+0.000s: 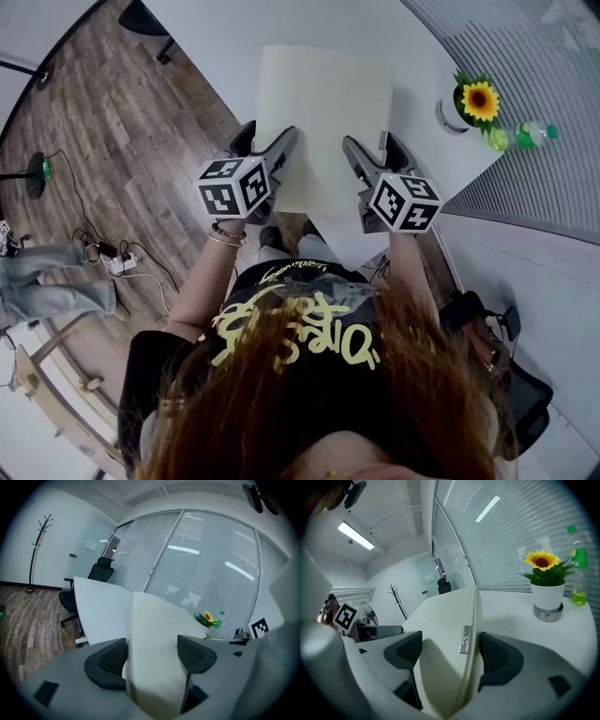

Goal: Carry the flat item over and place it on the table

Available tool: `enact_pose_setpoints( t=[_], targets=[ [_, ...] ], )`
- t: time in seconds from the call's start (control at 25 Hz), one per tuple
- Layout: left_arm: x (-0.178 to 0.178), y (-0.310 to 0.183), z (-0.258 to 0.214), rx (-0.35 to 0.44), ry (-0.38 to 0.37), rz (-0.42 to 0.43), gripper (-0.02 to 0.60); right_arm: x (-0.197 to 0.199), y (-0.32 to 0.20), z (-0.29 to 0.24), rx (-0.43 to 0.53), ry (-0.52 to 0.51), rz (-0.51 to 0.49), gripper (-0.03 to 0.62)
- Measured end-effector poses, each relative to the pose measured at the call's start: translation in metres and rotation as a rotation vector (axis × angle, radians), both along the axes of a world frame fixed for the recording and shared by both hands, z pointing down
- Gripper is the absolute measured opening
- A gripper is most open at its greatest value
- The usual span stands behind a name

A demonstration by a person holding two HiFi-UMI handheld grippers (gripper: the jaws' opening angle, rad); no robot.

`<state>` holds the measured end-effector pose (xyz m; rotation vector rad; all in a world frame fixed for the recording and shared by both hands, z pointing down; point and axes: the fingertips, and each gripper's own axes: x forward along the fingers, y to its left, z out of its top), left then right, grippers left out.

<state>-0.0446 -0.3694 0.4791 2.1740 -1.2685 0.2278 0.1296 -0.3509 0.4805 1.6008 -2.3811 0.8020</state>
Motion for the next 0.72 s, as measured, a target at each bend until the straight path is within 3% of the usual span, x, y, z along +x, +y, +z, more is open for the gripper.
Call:
enact_pose_setpoints(
  t=[0.72],
  targets=[
    [-0.001,-0.004,0.020,-0.107,-0.018,-0.008,0.341,-0.003,-0.006,0.020,-0.121,-0.002,-0.021,0.373]
  ],
)
